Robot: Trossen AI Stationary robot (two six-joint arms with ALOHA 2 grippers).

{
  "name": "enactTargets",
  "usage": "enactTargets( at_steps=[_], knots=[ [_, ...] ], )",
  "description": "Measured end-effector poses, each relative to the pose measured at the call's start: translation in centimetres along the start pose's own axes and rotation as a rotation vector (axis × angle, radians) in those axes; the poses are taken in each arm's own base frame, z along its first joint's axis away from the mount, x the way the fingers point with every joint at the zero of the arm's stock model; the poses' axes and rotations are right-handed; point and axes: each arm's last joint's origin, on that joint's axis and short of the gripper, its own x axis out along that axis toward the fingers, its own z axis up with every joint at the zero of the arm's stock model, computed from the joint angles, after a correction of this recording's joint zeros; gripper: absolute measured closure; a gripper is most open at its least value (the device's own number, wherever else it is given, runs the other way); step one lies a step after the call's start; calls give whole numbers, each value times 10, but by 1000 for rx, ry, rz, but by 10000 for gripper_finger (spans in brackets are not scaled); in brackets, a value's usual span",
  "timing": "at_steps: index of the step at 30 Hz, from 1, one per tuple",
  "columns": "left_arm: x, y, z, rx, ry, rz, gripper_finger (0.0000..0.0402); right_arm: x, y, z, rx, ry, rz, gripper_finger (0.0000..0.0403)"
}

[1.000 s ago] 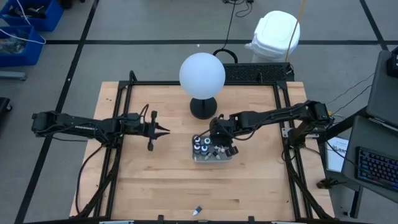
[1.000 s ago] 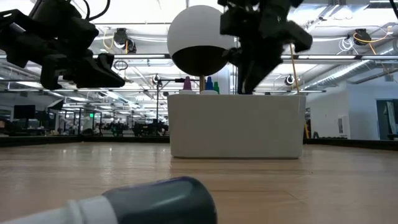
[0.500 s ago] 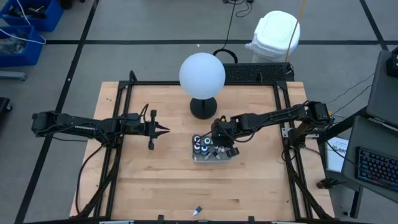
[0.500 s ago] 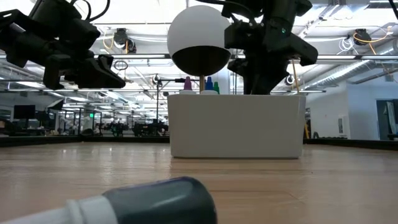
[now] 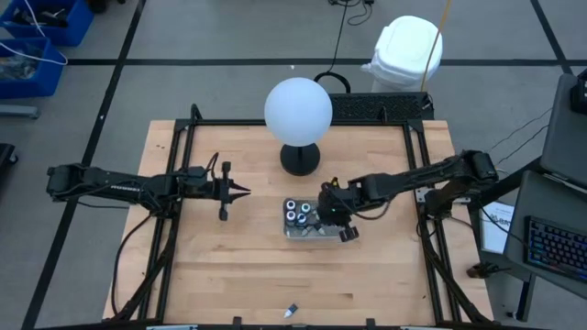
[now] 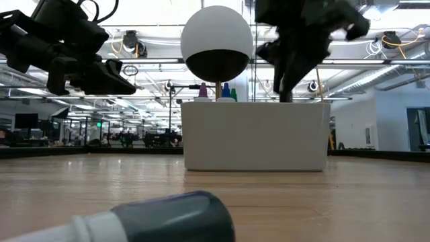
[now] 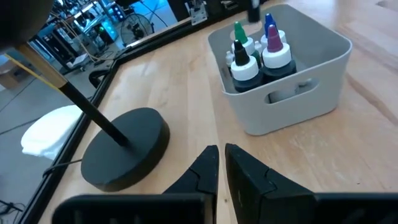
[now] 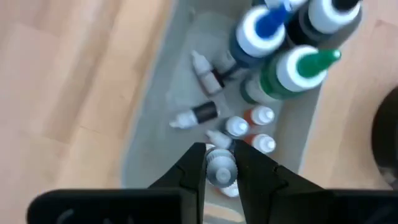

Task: Pick & Place food coloring
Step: Put the small black food coloring bottle into the gray bin

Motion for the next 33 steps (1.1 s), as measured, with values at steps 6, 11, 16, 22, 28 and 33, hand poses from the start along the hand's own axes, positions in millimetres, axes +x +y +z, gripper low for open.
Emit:
enactTargets(
  at_steps=[6, 11, 16, 22, 28, 33],
  knots=[
    [0, 0, 1, -2, -12, 4, 366, -3, 21, 3, 34, -9, 20, 348],
    [0, 1, 3, -24, -30, 11, 366, 14, 25, -1, 39, 55, -12, 348],
    [0, 1, 2, -43, -26, 8, 366, 24, 26, -8, 68, 53, -14, 348],
    [0, 1, 3, -80, -29, 8, 366, 33, 27, -16, 92, 48, -15, 348],
    [0, 1, 3, -116, -30, 7, 366, 37, 27, -21, 121, 62, -16, 346],
    [0, 1, 3, -136, -33, -3, 366, 39, 26, -23, 147, 60, -18, 328]
  ],
)
